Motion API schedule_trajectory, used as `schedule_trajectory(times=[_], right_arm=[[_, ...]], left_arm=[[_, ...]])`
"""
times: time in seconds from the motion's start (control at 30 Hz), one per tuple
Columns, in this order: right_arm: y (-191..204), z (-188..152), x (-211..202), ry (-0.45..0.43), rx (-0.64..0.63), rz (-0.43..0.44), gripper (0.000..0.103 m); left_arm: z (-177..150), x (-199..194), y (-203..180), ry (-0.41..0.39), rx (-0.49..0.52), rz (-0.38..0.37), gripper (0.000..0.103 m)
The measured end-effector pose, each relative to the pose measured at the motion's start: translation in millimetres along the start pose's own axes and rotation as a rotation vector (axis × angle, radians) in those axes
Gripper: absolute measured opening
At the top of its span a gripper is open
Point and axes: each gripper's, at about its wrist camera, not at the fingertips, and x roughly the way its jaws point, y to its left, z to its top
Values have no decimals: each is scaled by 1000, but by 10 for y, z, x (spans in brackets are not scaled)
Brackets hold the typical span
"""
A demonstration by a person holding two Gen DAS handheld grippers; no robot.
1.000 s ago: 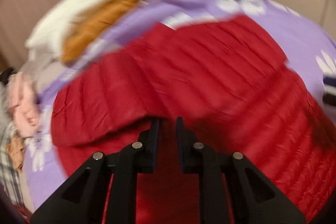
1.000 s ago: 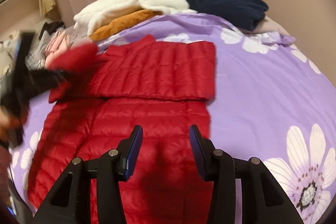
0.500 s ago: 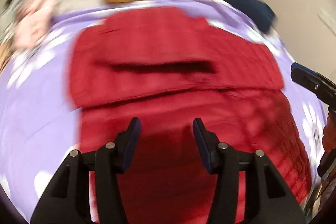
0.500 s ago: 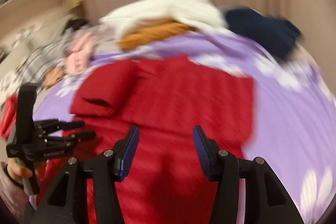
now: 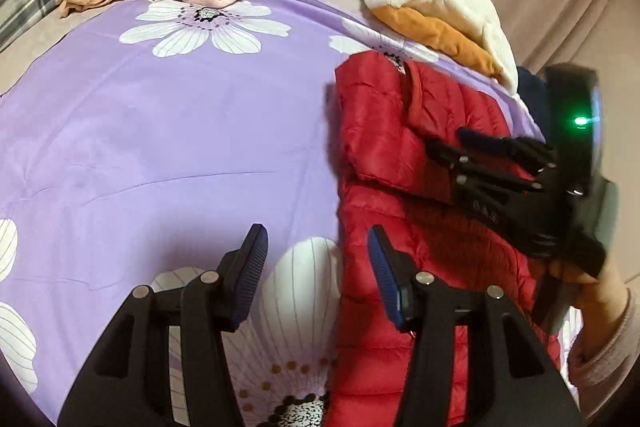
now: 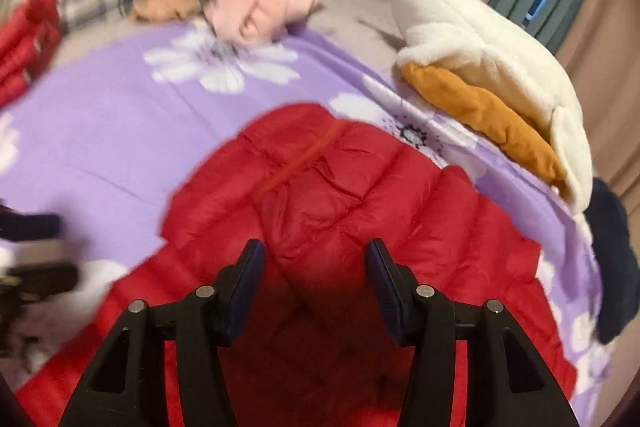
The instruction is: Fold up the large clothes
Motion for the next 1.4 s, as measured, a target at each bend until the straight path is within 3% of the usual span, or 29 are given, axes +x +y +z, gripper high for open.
schedule_trajectory(times=[0.07, 0.13, 0.27, 0.37, 0.47, 0.57, 0.63, 0.67, 0.73, 0.83, 1.0, 1.03, 1.07, 1.13, 1.27, 1.4], right_arm=[[-165, -43, -64, -16, 84, -8, 16], [-369, -96, -210, -62, 182, 3, 11], [-973, -421, -744, -207, 466, 114, 10], [-1493, -926, -1132, -303, 734, 211, 10], [-1746, -1375, -1267, -315, 865, 240, 10], [-1861, -1734, -1268, -269, 919, 209, 10], [-1962, -1922, -1174, -228, 984, 234, 18], [-2013, -2021, -1116, -199, 1026, 260, 36], [-2079, -2175, -1053, -195, 1115, 288, 53], [-2169, -2300, -940, -196, 1208, 333, 53], [-2210, -2304, -635, -132, 1276, 364, 53], [-2193, -2294, -597, -118, 1276, 348, 45], [-2177, -2285, -578, -98, 1267, 323, 28], [-2150, -2290, -616, -111, 1245, 308, 17], [-2111, -2285, -901, -188, 1190, 255, 5], [-2024, -2424, -1132, -168, 1178, 256, 5]], left_arm=[[-8, -28, 5, -5, 3, -3, 52], [-9, -27, 28, -5, 3, -10, 53], [-36, -2, 20, 4, -8, -35, 53], [-70, 23, -59, 17, -2, -47, 54], [-92, 46, -134, 29, 6, -55, 54], [-114, 51, -207, 35, 13, -58, 55], [-120, 46, -246, 39, 16, -63, 56], [-124, 36, -270, 39, 21, -61, 57], [-137, 24, -307, 41, 33, -58, 58], [-148, 7, -344, 44, 49, -45, 59], [-171, -26, -353, 47, 46, -38, 60], [-181, -30, -360, 48, 47, -36, 60], [-185, -33, -359, 50, 48, -34, 60], [-193, -33, -355, 56, 50, -30, 61], [-212, -20, -351, 65, 54, -24, 61], [-243, -1, -364, 71, 60, -28, 61]])
